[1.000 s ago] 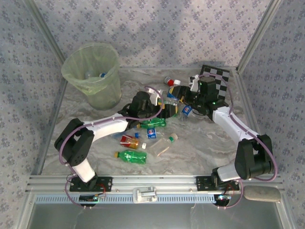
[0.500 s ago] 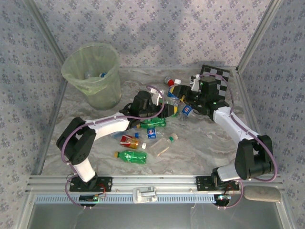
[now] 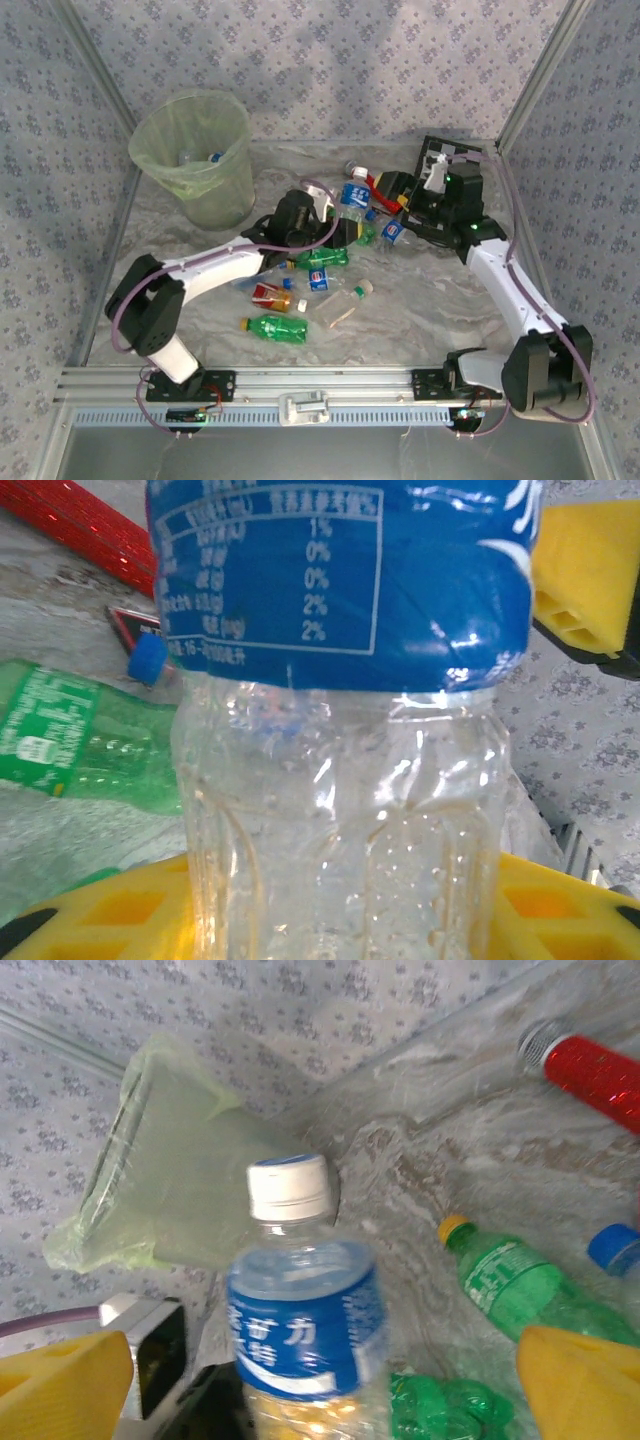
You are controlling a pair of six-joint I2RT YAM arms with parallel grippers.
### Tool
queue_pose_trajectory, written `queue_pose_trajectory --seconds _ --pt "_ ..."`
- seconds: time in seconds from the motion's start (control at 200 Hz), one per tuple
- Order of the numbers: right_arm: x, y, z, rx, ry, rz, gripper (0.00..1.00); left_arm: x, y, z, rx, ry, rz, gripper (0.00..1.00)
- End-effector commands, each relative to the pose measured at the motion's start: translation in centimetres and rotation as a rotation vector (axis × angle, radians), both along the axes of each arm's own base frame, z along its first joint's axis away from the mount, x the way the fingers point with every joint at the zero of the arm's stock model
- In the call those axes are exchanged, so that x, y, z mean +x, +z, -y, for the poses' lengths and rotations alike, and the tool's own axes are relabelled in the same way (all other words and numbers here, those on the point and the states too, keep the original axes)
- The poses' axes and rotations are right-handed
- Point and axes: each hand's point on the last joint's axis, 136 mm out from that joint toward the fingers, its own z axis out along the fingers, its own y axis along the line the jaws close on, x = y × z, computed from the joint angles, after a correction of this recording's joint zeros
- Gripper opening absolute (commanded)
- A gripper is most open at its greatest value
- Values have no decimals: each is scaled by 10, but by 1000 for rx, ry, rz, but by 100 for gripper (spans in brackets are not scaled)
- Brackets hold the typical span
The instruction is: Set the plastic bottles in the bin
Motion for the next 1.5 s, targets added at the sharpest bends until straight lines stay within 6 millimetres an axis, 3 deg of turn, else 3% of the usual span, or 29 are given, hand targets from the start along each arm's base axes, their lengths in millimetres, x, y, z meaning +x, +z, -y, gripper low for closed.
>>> queue_pose_trajectory --seconds 0.0,0.175,0.435,0.665,0.84,1.019,1.279,1.499 --pt "-6 -12 15 -83 -52 -15 100 12 51 -26 45 60 123 43" --pt "-3 -30 24 -113 -102 -21 100 37 93 -67 103 143 221 43" --pt "5 -48 17 -110 -67 -53 100 73 166 -141 206 324 395 44" --pt "14 -66 8 -90 -35 -97 100 102 194 -219 348 495 447 45" --pt "17 -71 6 -93 -24 -112 100 120 190 -283 438 648 416 46" --pt "20 -75 5 -100 -20 -127 100 130 174 -325 525 737 379 46" --pt "21 -76 1 -97 -13 -136 100 140 133 -359 586 790 260 47" --pt "20 -71 0 -108 -8 -130 100 149 111 -364 603 777 181 49"
